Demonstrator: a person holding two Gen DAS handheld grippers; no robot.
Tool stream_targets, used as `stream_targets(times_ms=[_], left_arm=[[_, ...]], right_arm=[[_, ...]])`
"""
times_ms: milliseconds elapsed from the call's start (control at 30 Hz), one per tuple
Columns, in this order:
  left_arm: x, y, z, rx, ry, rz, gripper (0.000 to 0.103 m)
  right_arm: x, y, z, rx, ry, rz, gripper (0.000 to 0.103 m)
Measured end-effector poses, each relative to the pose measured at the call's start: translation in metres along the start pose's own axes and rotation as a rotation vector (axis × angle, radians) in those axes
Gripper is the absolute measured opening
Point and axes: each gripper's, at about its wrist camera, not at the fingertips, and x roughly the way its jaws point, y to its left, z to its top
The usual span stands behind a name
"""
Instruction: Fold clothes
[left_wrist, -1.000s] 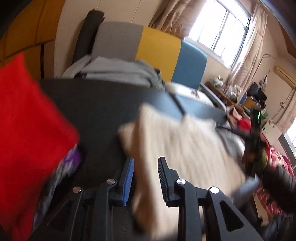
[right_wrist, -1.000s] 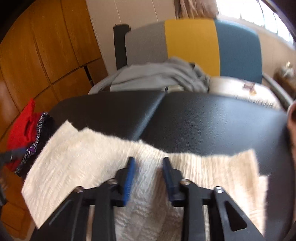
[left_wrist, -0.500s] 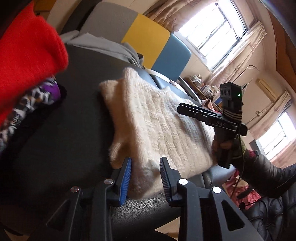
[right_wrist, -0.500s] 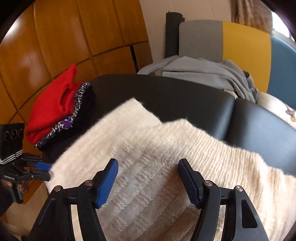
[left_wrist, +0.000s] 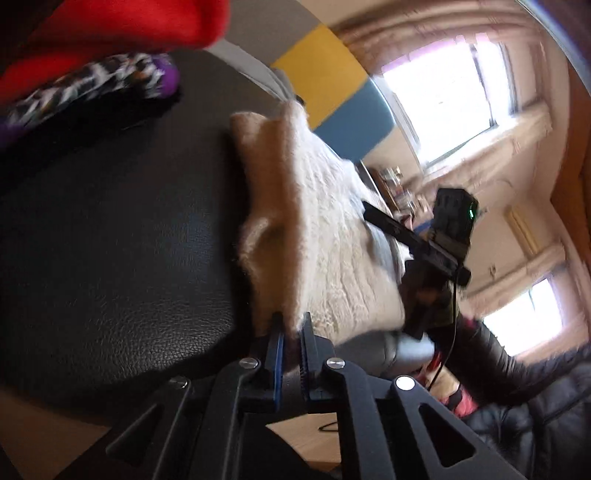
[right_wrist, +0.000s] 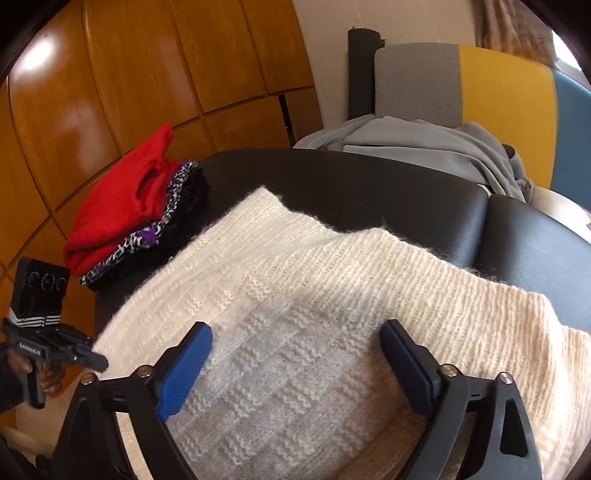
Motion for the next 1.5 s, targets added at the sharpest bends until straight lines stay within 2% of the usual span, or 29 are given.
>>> stream_targets(times_ms=[133, 200, 233, 267, 400, 500, 600, 667, 700, 733, 900, 1033, 1133, 1233, 1267, 1467, 1500], left_arm=[[-0.011, -0.026, 0.024, 0.092, -0.059, 0.099, 0.021], [-0.013, -0.036, 0.046, 0.143, -0.095, 0.125, 0.026], [-0.009, -0.041, 0.057, 0.171, -0.105, 0.165, 0.032], [-0.002, -0.044, 0.070, 0.199, -0.104, 0.196, 0.033], [0.038, -0.046, 0.117, 0.258, -0.056, 0.289, 0.035], [0.068, -0.047, 0.141, 0.303, -0.003, 0.316, 0.035], [0.088, -0.043, 0.155, 0.317, 0.068, 0.309, 0.035], [0.093, -0.043, 0.158, 0.327, 0.080, 0.290, 0.030], [0.094, -0.044, 0.159, 0.334, 0.080, 0.278, 0.021], [0.093, -0.045, 0.159, 0.339, 0.069, 0.278, 0.006], [0.077, -0.046, 0.147, 0.314, -0.021, 0.357, 0.006], [0.079, -0.024, 0.132, 0.253, -0.014, 0.408, 0.006], [0.081, -0.027, 0.131, 0.243, -0.030, 0.418, 0.006], [0.078, -0.029, 0.132, 0.233, -0.029, 0.424, 0.013], [0.076, -0.031, 0.131, 0.241, -0.037, 0.442, 0.021], [0.071, -0.051, 0.124, 0.289, -0.045, 0.538, 0.025], [0.068, -0.053, 0.124, 0.287, -0.052, 0.547, 0.029]], right_arm=[[0.000, 0.000, 0.000, 0.006, -0.006, 0.011, 0.097], [0.000, -0.001, -0.001, 0.016, -0.013, 0.019, 0.097], [0.000, -0.001, -0.001, 0.020, -0.016, 0.022, 0.097], [0.000, -0.001, -0.001, 0.021, -0.018, 0.023, 0.097], [-0.002, -0.002, -0.001, 0.026, -0.024, 0.032, 0.097], [-0.003, -0.005, -0.002, 0.039, -0.032, 0.046, 0.097], [-0.004, -0.007, -0.002, 0.050, -0.037, 0.062, 0.097], [-0.004, -0.007, -0.002, 0.054, -0.039, 0.072, 0.098], [-0.004, -0.007, -0.001, 0.055, -0.040, 0.075, 0.099], [-0.004, -0.008, -0.001, 0.056, -0.041, 0.078, 0.099], [-0.004, -0.008, 0.000, 0.064, -0.046, 0.086, 0.099], [-0.003, -0.008, 0.001, 0.062, -0.044, 0.096, 0.100], [-0.002, -0.007, 0.001, 0.057, -0.040, 0.098, 0.102], [-0.003, -0.007, 0.000, 0.057, -0.040, 0.096, 0.102], [-0.003, -0.007, 0.000, 0.057, -0.041, 0.097, 0.102], [-0.002, -0.007, 0.000, 0.055, -0.041, 0.093, 0.102], [-0.002, -0.006, 0.000, 0.054, -0.041, 0.091, 0.102]])
